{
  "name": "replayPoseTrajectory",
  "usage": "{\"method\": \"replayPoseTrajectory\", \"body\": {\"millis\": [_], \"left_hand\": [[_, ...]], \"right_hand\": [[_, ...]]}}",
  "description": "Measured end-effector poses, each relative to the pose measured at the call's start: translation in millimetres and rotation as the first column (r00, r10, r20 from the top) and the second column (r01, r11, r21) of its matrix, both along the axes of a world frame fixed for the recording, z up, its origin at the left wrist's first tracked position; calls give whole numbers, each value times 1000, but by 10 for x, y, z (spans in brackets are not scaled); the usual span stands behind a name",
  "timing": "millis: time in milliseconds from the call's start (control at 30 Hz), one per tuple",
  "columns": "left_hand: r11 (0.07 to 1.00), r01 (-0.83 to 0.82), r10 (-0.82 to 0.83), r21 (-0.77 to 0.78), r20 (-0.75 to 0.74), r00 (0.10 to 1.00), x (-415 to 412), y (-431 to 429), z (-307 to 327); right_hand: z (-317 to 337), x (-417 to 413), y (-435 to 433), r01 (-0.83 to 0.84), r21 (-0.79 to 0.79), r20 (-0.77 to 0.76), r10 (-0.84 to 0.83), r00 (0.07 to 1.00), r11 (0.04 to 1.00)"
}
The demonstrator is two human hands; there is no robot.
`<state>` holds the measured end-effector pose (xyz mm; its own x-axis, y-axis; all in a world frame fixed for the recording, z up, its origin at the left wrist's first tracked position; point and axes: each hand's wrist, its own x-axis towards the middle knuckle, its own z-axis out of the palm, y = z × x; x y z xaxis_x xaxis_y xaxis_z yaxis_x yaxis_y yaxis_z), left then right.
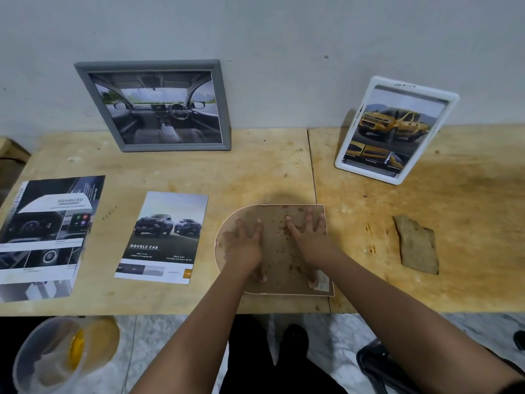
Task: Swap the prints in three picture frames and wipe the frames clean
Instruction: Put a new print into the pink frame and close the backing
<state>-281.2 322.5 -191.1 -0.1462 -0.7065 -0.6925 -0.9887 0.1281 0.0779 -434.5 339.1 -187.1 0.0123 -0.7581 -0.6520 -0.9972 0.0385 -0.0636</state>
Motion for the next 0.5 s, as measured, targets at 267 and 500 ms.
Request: {"method": "replayPoseTrajectory", "body": {"millis": [267,500], "left_hand": [[998,-10,8,-54,-46,999,36,49,39],[958,-204,132,-200,-322,937,299,312,23]], "right_hand": [[100,-137,75,-3,22,119,0,993,1000],[162,-386,271,98,-64,308,-74,949,993]]}}
